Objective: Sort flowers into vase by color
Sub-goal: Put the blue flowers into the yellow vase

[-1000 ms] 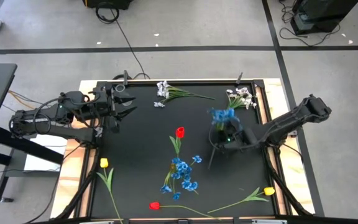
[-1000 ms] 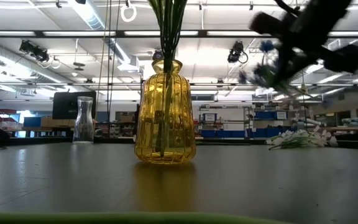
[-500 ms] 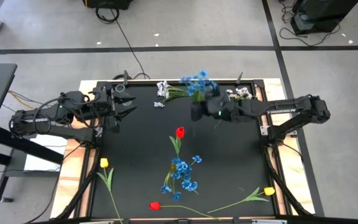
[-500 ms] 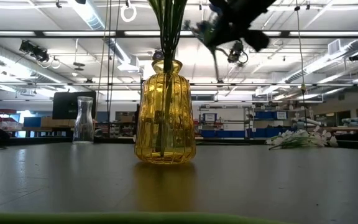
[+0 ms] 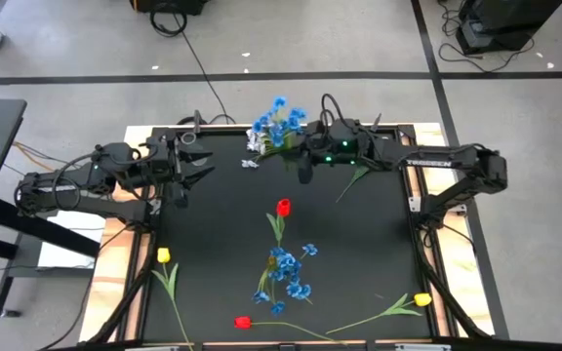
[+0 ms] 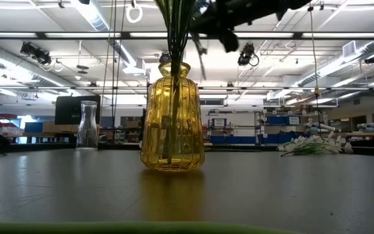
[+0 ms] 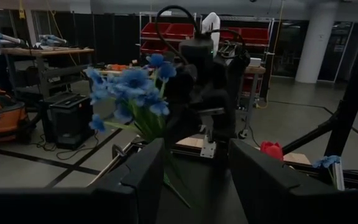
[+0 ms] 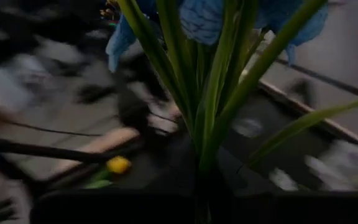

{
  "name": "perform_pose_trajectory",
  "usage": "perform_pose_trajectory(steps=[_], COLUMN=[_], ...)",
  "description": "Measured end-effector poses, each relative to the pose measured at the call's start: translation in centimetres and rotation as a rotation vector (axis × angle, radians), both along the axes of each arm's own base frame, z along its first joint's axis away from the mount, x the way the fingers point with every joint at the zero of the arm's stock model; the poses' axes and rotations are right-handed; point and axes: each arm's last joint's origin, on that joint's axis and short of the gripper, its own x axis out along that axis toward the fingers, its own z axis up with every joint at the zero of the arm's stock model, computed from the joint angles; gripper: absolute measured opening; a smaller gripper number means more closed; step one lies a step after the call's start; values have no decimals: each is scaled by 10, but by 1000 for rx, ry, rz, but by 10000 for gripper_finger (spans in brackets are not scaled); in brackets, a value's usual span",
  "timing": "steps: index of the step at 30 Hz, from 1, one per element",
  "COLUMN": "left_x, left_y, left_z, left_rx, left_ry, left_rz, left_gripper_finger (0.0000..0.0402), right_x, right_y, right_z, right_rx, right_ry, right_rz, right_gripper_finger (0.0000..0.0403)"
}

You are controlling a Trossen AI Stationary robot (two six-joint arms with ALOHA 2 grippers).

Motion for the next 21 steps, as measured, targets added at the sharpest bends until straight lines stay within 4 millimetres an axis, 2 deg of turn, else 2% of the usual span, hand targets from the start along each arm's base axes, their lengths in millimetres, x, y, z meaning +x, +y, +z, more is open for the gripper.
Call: perform_pose_trajectory(steps=[5, 11, 18, 21], left_x=[0, 0, 0, 0], left_y=[0, 0, 0, 0], left_z=[0, 0, 0, 0], left_rx=[0, 0, 0, -1], left_ry=[0, 0, 0, -1], left_rz=[0, -1, 0, 0], left_gripper_finger=[183, 183, 183, 183], right_x=[14, 29, 35, 41], right_y=[4, 22, 35, 41], right_z=[-4, -8, -7, -16], right_rx=[7, -125, -203, -167], right_ry=[-91, -170, -263, -256], right_rz=[178, 349, 502, 590], right_gripper_finger=[22, 22, 22, 22])
